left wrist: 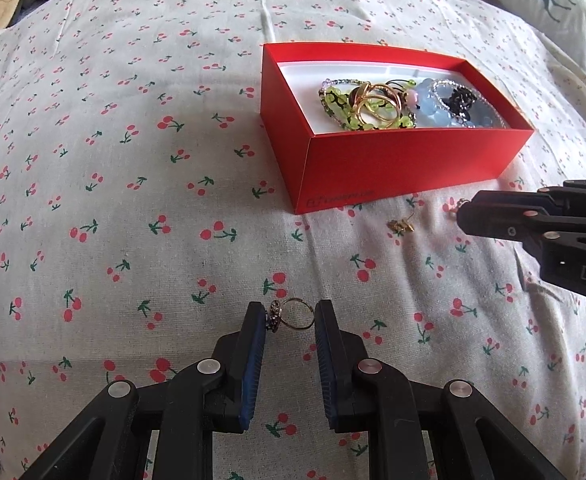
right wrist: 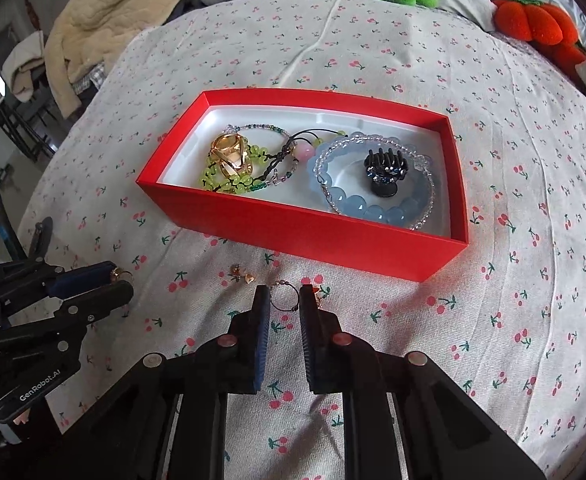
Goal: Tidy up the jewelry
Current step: 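Lift the dark-stone ring with the left tool while the right tool grasps the pink-stone ring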
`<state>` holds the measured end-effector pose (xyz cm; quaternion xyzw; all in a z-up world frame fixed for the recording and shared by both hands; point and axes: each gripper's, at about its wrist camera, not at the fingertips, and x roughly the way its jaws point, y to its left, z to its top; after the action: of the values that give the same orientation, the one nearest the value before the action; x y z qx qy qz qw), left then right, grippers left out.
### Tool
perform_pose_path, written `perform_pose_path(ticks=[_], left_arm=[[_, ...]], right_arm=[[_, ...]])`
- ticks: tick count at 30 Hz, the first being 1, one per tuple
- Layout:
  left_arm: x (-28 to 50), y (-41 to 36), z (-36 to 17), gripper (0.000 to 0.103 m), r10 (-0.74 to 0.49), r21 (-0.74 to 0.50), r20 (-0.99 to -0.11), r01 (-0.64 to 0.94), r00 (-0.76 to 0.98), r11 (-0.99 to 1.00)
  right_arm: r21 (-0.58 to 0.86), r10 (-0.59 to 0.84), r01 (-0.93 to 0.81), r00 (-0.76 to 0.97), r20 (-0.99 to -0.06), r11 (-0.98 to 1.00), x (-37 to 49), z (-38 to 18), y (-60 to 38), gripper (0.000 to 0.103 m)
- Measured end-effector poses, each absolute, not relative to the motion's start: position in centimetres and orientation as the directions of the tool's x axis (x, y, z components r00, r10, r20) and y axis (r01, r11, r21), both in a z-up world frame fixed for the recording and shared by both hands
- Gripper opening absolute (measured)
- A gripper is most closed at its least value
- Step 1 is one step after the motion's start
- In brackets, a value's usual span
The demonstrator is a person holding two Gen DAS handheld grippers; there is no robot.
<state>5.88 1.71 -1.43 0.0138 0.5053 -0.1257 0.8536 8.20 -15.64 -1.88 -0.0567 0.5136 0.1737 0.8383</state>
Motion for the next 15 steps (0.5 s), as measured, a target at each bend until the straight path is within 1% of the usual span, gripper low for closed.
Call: perform_pose_path(ticks=[8,15], left_arm=[[6.2,1.4,-0.4,0.020,-0.218,-0.122,-0.852,0.224,0.476,0.967],[6.6,1.3,1.1,0.020,-0.237,-0.147,-0.828,0.213,0.507,0.966]], right_arm=[[0.112,0.242,-0.308,0.428,-0.871,0.945,7.2,0.0,-17.2,0.016],[0.148,0.274,-0.290,0.461,-0.844,0.945,6.9,2.1,-18.1,0.016]])
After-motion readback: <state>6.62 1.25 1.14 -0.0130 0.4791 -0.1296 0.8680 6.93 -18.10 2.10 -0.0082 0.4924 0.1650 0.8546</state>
